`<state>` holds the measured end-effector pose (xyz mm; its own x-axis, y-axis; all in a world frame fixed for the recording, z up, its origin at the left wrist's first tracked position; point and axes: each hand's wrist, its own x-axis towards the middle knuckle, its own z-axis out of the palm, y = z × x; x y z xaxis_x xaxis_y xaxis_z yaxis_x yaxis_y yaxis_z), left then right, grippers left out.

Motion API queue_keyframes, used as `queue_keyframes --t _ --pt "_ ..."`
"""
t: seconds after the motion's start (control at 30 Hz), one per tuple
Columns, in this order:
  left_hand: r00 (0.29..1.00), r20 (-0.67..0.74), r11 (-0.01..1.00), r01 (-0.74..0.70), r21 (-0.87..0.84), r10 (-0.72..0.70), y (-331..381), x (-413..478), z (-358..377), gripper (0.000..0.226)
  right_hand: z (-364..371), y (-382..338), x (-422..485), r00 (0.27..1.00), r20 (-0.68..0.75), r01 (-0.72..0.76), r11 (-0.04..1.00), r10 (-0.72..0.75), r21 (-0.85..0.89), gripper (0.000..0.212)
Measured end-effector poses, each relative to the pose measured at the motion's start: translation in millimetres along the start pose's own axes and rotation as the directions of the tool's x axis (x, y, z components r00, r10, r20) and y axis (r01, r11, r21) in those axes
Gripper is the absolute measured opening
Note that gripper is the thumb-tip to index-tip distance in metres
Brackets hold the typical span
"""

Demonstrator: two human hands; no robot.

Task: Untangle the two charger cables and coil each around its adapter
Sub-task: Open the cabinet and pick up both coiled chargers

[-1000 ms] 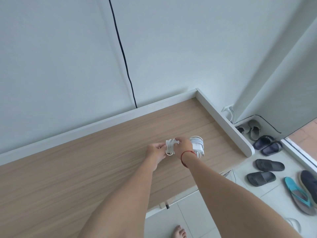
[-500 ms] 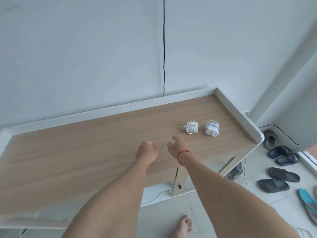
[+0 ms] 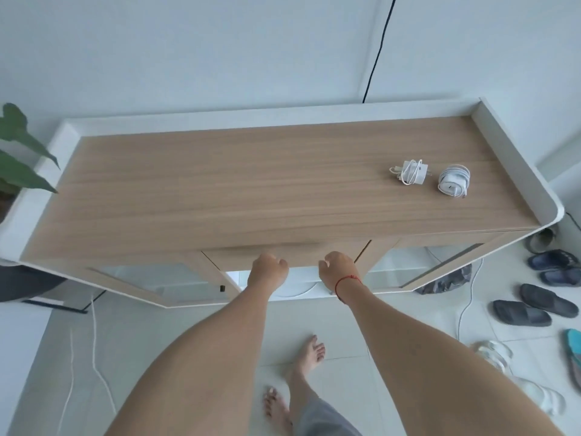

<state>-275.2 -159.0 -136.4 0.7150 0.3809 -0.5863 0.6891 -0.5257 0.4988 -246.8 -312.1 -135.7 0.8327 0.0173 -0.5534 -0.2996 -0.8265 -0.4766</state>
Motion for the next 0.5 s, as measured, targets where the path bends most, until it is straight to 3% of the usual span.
queue_keyframes --t 0.1,0.17,0.23,0.3,0.37,0.43,0.5 --pt "0.981 0.008 0.954 0.192 -0.230 -0.196 -18 23 19 0.033 24 8 16 0.994 0.048 -0.101 0.992 0.097 0.074 0.023" --pt "0.941 0.051 0.852 0.325 -0.410 -0.335 -30 43 31 0.025 40 9 32 0.976 0.088 -0.215 0.952 0.201 0.218 0.039" --pt "0.893 0.110 0.716 0.419 -0.559 -0.437 -42 63 42 0.039 56 10 51 0.946 0.123 -0.324 0.862 0.299 0.391 0.042" --pt "0.854 0.185 0.540 0.460 -0.705 -0.486 -49 75 50 0.044 67 10 72 0.897 0.149 -0.415 0.678 0.416 0.606 0.038" --pt "0.819 0.281 0.329 0.480 -0.813 -0.500 -51 87 54 0.045 73 10 88 0.832 0.220 -0.449 0.384 0.509 0.807 0.041" --pt "0.804 0.359 0.138 0.470 -0.872 -0.474 -48 96 55 0.049 79 13 100 0.796 0.320 -0.441 0.131 0.515 0.888 0.053" --pt "0.806 0.374 0.032 0.435 -0.900 -0.459 -48 106 57 0.056 79 18 107 0.771 0.374 -0.416 -0.037 0.516 0.909 0.063"
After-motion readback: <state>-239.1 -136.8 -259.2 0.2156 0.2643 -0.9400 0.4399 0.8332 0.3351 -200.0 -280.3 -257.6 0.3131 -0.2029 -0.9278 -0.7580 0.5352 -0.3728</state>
